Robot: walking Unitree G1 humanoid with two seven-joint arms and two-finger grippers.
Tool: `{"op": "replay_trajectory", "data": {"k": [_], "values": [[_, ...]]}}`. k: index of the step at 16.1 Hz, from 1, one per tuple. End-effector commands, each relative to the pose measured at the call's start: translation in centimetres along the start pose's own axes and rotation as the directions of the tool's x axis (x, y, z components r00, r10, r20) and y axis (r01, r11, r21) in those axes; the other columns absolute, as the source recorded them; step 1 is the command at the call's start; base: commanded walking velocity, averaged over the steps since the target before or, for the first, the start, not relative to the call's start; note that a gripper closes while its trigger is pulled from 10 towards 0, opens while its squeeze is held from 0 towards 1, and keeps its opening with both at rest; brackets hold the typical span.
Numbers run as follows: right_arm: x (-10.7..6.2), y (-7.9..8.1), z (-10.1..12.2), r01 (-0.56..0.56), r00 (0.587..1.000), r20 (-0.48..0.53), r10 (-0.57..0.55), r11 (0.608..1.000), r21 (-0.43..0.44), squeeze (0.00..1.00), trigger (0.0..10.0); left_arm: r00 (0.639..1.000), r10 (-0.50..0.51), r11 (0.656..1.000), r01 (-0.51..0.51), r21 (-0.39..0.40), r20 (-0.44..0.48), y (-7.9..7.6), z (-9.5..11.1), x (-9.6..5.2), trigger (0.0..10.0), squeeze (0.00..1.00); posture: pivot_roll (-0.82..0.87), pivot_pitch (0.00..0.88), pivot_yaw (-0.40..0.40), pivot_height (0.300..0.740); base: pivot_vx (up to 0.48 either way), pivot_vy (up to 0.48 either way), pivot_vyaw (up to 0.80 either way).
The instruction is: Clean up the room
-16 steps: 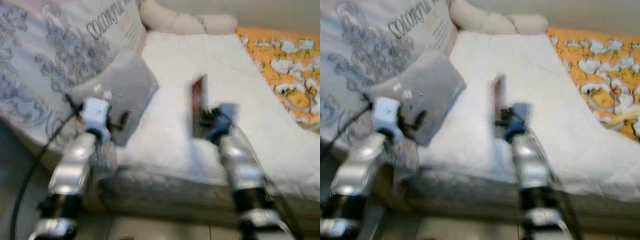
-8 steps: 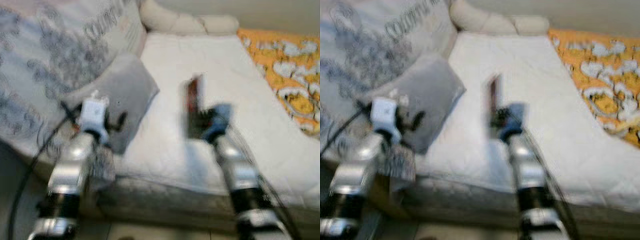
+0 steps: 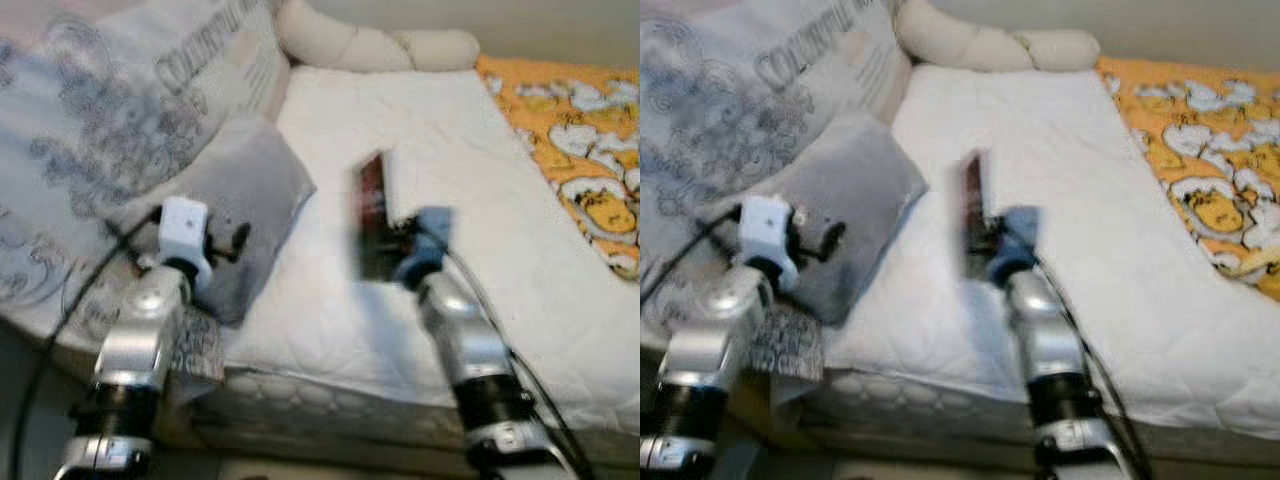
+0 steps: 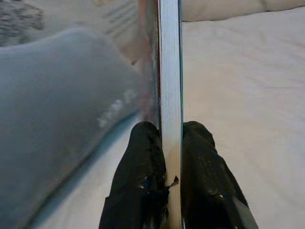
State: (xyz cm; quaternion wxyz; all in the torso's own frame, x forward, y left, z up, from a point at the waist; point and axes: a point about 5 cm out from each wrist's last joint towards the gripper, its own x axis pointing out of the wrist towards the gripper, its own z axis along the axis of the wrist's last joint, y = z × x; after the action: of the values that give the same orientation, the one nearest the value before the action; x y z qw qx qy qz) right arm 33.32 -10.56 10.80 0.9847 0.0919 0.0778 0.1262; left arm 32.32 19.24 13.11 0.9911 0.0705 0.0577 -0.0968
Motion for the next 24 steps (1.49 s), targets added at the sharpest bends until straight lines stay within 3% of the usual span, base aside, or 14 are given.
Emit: {"op": "replay_trajectory", "data": {"k": [1,9,13,16,19,22,24], "values": [[-0.1,-1.2,1.5,0.033,0.998,0.051,-0.032,0.999,-0.010,0.00,10.0,1.000,-0.028,1.000,0.028,0.002,0.007,-0.8,0.2,0.2,10.0,0.00,0.03,0.000,0.012,0.740,0.319,0.000,0.00],[-0.1,-1.1,1.3,0.024,0.999,0.044,-0.023,1.000,-0.009,0.00,10.0,0.999,-0.042,0.999,0.042,0.006,0.006,-1.0,0.1,0.1,10.0,0.00,0.03,0.000,0.011,0.740,0.318,0.000,0.00],[-0.7,-0.9,1.4,0.016,0.999,0.049,-0.016,1.000,0.005,0.00,10.0,0.998,-0.063,0.998,0.063,0.025,0.001,-1.1,-0.3,-0.8,10.0,0.00,0.04,0.000,0.002,0.740,0.222,0.000,0.00],[-1.3,-0.8,1.1,0.004,0.999,0.043,-0.005,1.000,0.015,0.00,10.0,0.989,-0.145,0.984,0.144,0.107,-0.002,-1.7,-0.3,-1.8,10.0,0.00,0.03,0.000,0.006,0.740,0.000,0.000,0.00],[-0.2,-0.4,1.0,-0.012,1.000,-0.006,0.012,1.000,0.009,0.00,10.0,0.984,-0.176,0.975,0.178,0.130,-0.026,-1.8,-0.9,-2.4,10.0,0.00,0.04,0.000,-0.001,0.740,0.000,0.000,0.00],[1.4,0.0,-0.5,-0.058,0.982,-0.173,0.072,0.995,0.081,0.00,10.0,0.965,-0.256,0.953,0.262,0.152,-0.061,-2.2,-1.0,-2.6,10.0,0.00,0.05,0.000,-0.002,0.740,0.000,0.000,0.00],[2.7,-0.6,-0.5,-0.019,0.972,-0.222,0.070,0.975,0.222,0.00,10.0,0.909,-0.390,0.893,0.412,0.180,-0.148,-2.6,-1.6,-3.2,10.0,0.00,0.06,0.000,0.011,0.740,0.000,0.000,0.00]]}}
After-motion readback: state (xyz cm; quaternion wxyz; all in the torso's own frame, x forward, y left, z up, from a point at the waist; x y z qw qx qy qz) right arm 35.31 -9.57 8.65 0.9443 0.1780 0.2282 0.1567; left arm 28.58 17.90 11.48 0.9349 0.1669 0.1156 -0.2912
